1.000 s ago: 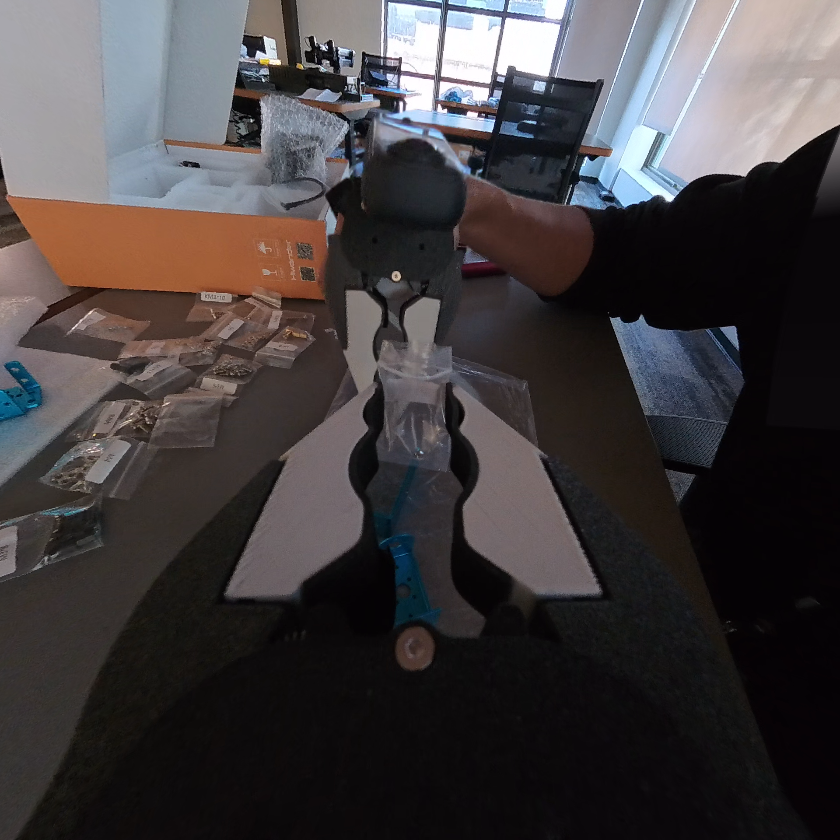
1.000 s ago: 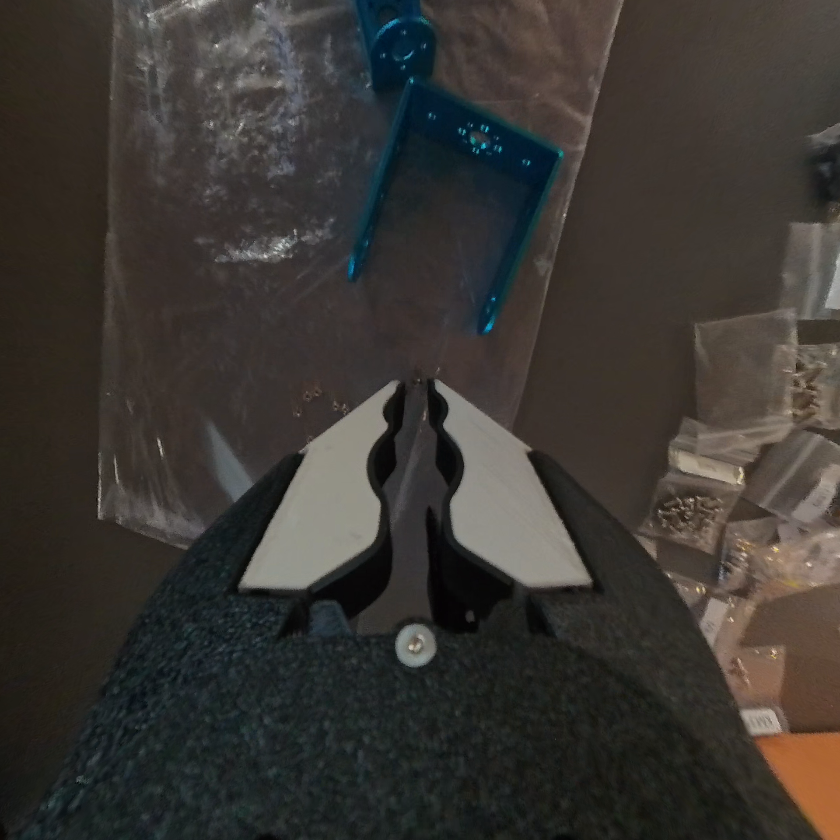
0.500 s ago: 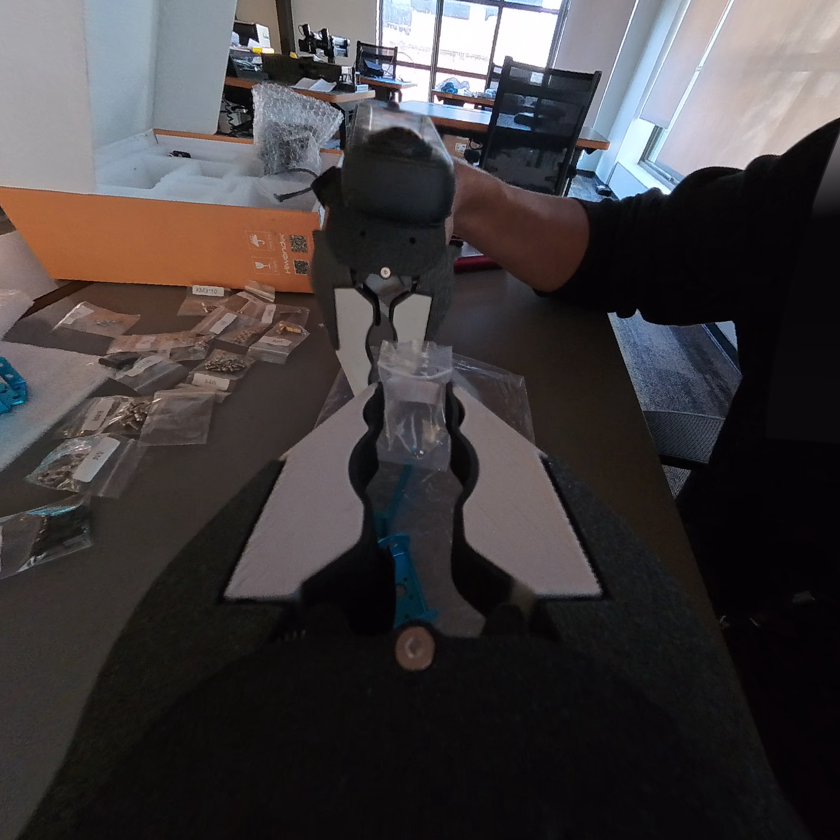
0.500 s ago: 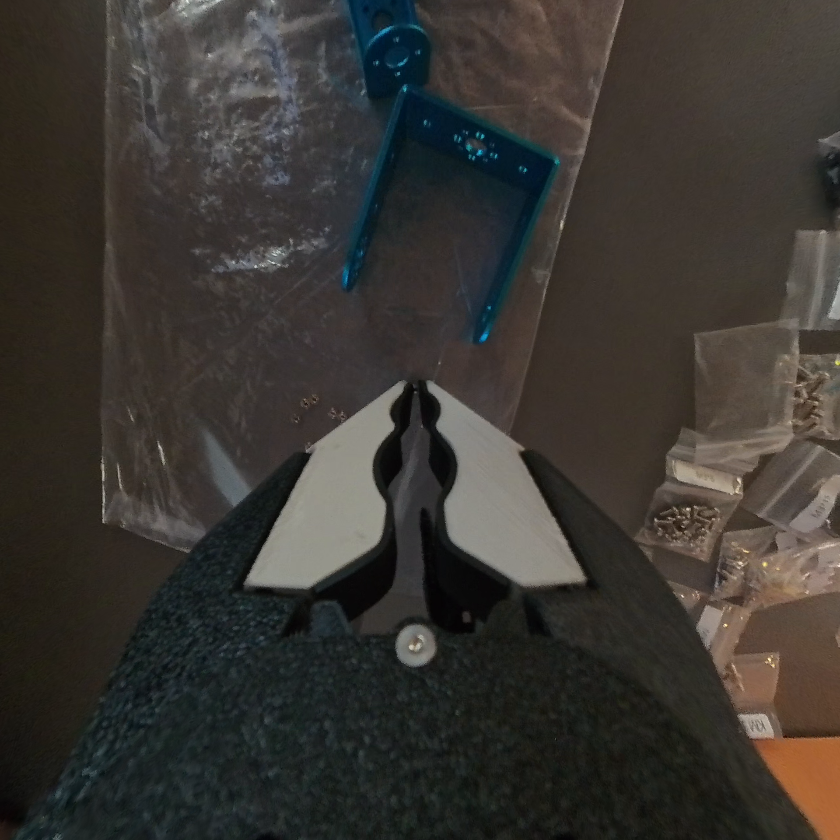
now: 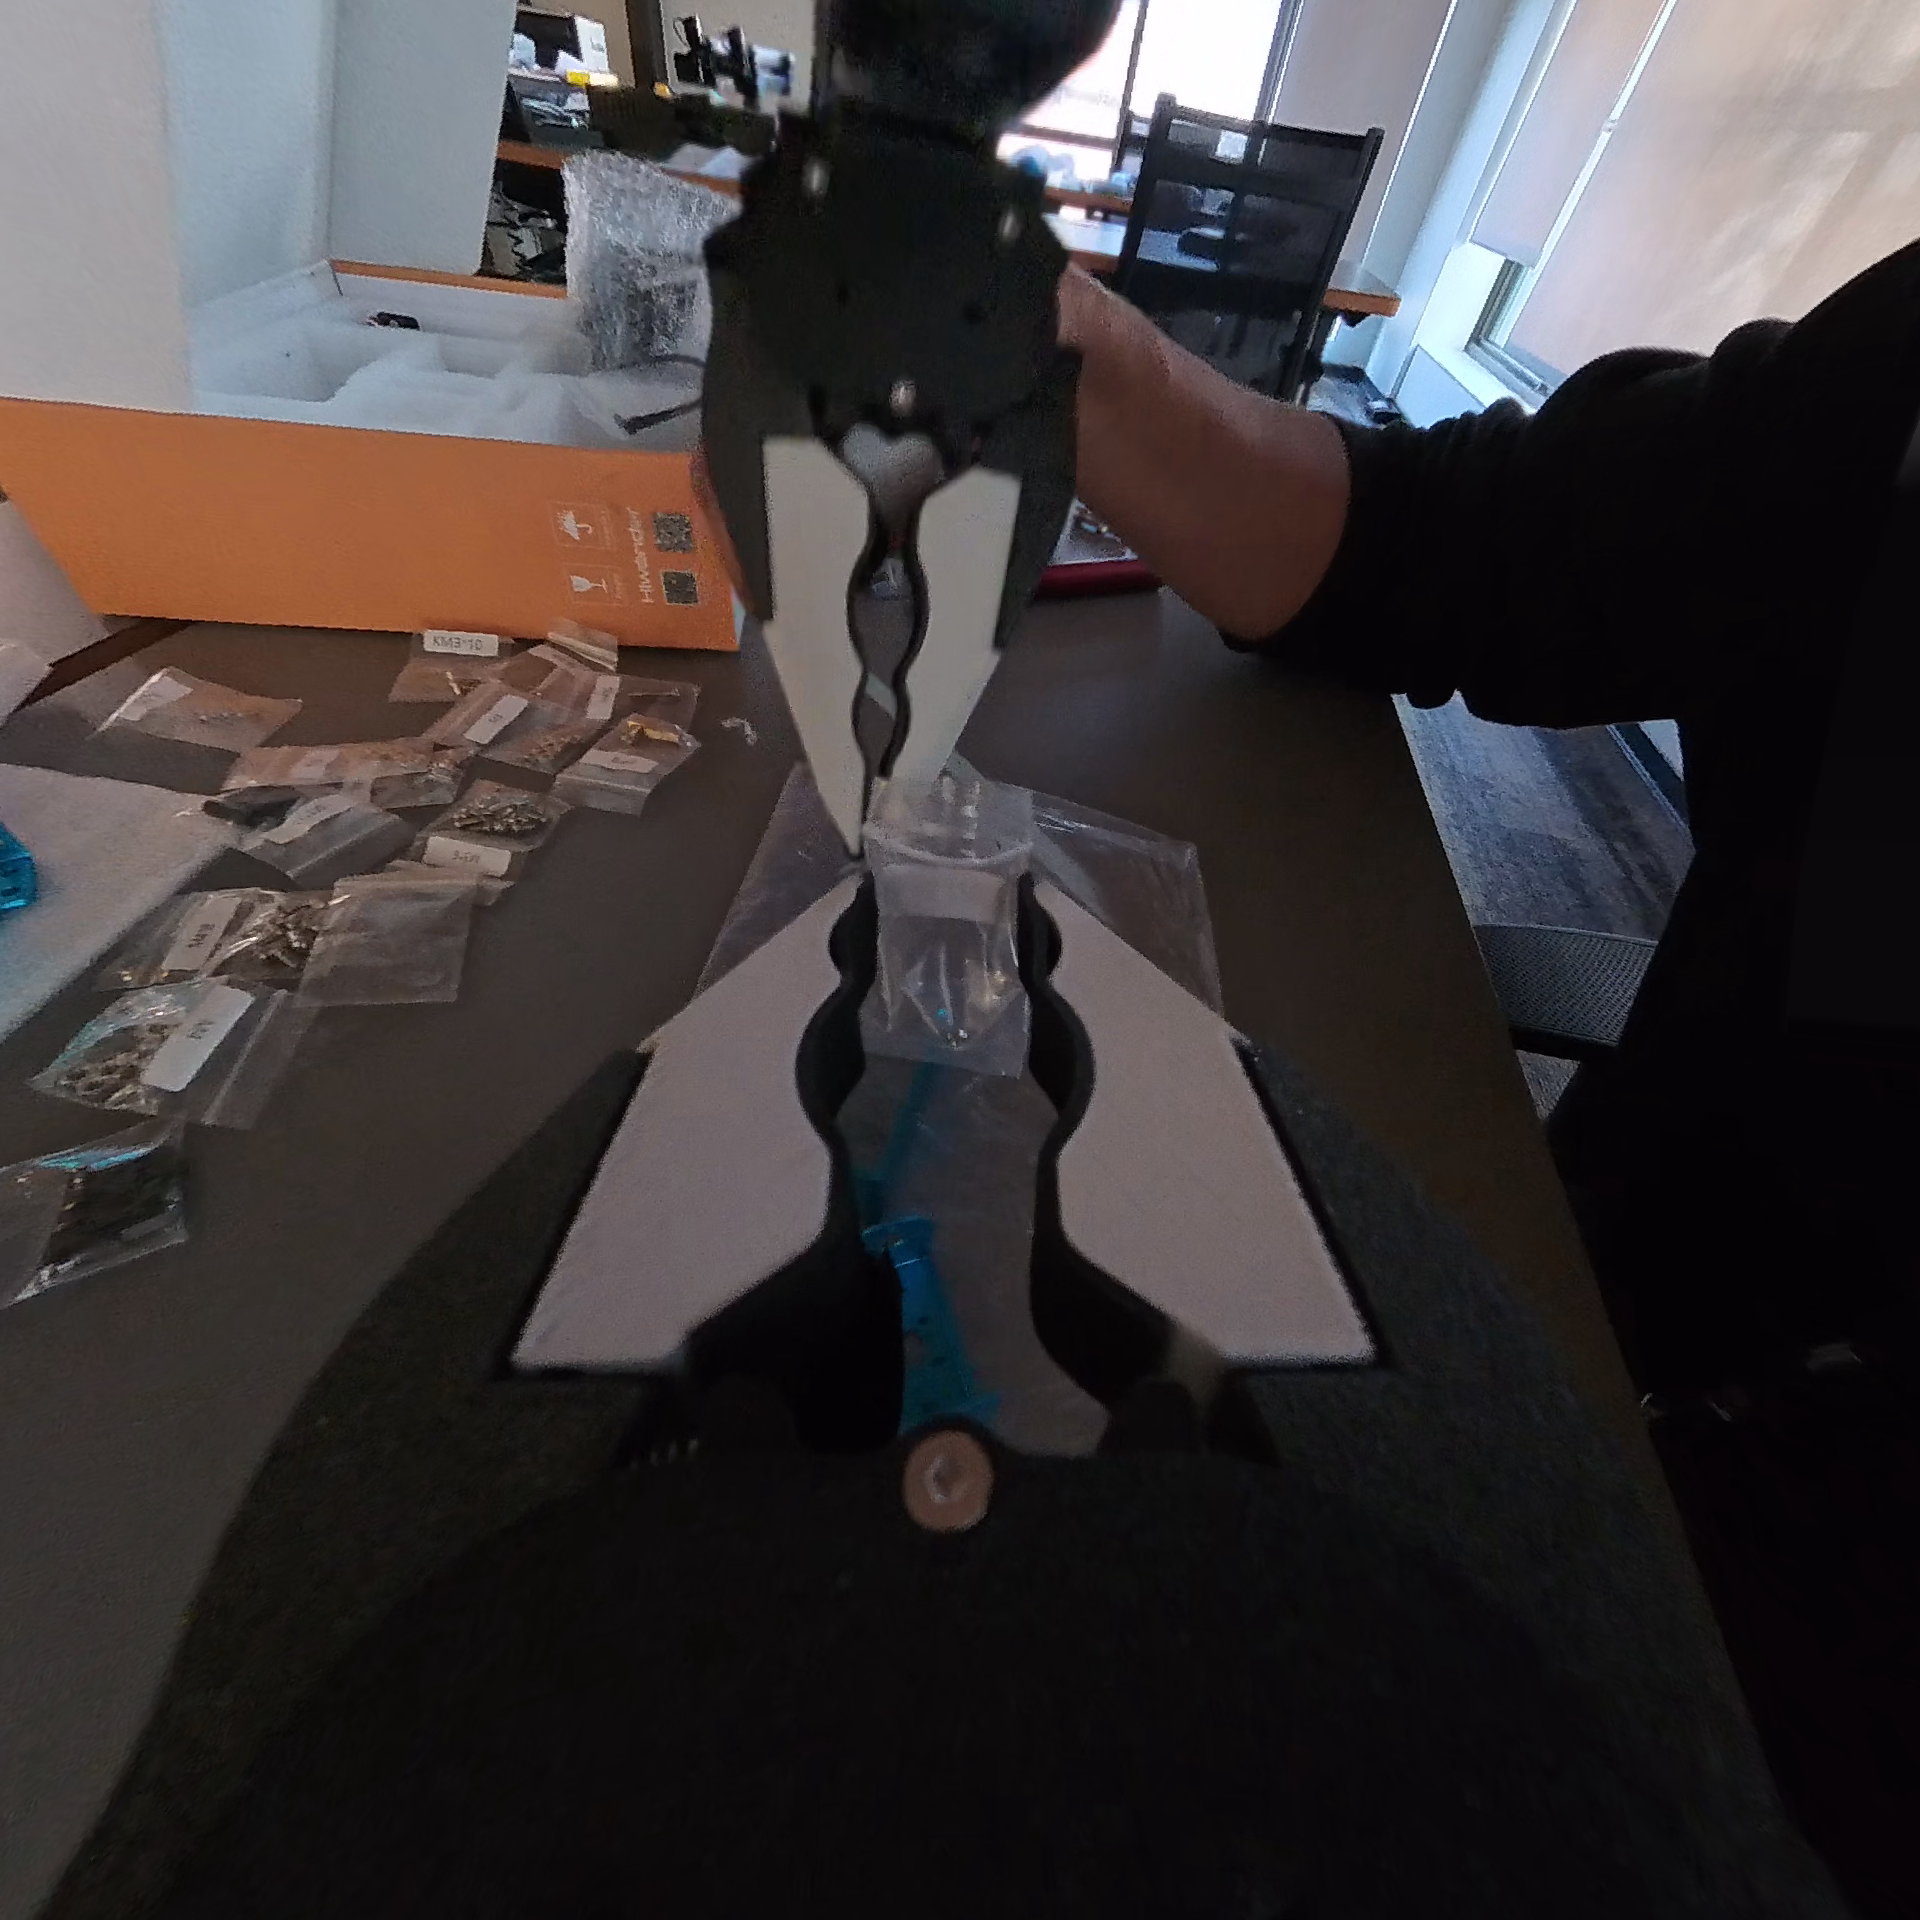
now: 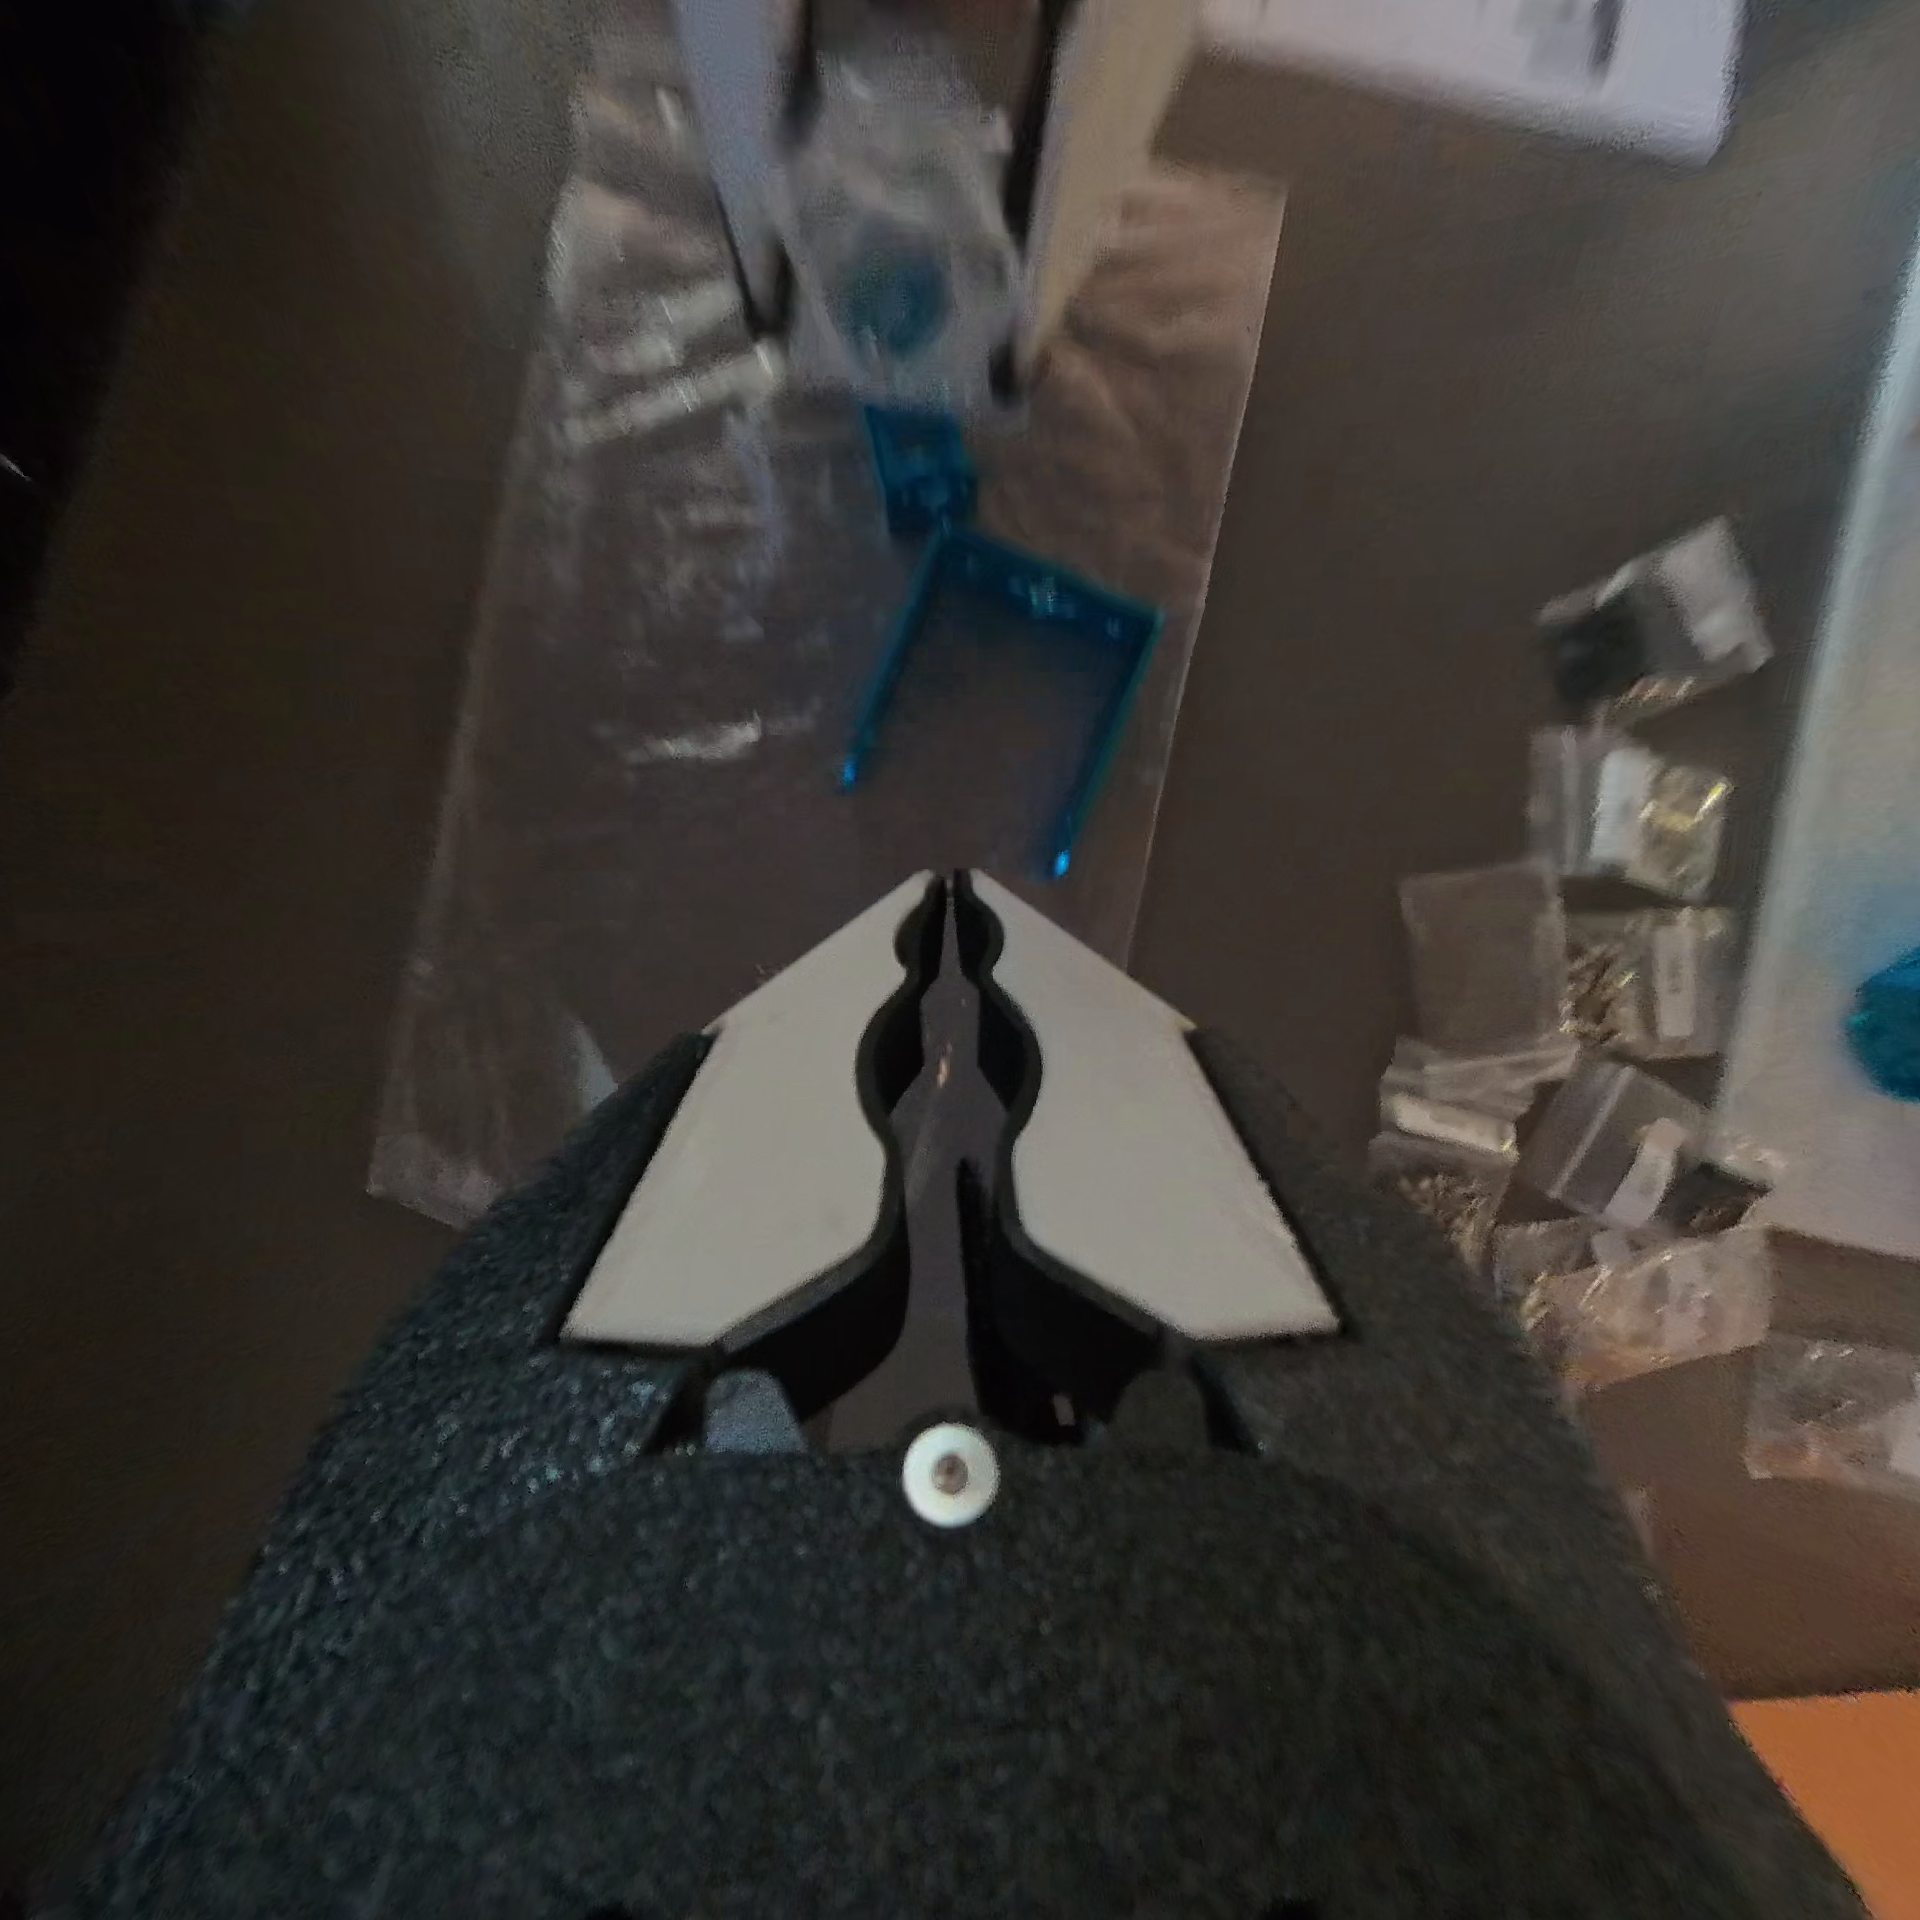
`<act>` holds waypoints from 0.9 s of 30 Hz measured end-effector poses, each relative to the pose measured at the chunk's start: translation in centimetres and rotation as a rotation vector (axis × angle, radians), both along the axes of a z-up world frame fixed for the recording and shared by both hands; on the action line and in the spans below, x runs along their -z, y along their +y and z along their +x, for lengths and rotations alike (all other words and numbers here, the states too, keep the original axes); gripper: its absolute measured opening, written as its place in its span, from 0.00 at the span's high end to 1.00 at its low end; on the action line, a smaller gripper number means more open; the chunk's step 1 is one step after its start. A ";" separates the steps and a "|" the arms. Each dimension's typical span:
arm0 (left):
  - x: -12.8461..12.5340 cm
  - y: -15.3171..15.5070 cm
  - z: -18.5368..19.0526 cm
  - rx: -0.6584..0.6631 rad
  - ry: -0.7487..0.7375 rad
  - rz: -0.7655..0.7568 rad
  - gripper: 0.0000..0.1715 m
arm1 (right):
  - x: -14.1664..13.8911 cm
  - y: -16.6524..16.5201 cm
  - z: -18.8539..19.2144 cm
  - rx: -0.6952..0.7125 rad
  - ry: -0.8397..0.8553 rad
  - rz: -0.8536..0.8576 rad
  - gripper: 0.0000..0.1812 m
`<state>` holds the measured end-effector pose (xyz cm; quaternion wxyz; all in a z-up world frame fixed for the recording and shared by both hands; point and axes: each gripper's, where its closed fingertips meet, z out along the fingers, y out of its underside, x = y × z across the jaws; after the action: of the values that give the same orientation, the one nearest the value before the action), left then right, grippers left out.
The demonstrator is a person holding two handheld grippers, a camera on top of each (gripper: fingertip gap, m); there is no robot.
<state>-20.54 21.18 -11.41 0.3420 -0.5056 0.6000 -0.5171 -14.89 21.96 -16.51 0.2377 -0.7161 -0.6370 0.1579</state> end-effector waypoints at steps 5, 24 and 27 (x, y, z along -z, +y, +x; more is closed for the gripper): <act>0.5 -0.9 0.3 0.028 0.015 -0.007 0.85 | -6.6 -2.4 -3.9 -0.104 0.261 0.070 0.99; 0.5 -2.0 0.3 0.070 0.013 -0.025 0.85 | -7.0 -2.2 -4.7 -0.072 0.237 0.122 0.97; 0.3 -1.3 0.2 0.044 0.007 -0.012 0.85 | -7.8 -2.8 -2.0 -0.024 0.237 0.110 0.98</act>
<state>-20.36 19.90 -11.70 0.3253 -0.4960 0.6091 -0.5264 -16.87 19.15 -8.74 0.3482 -0.6708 -0.6206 0.2091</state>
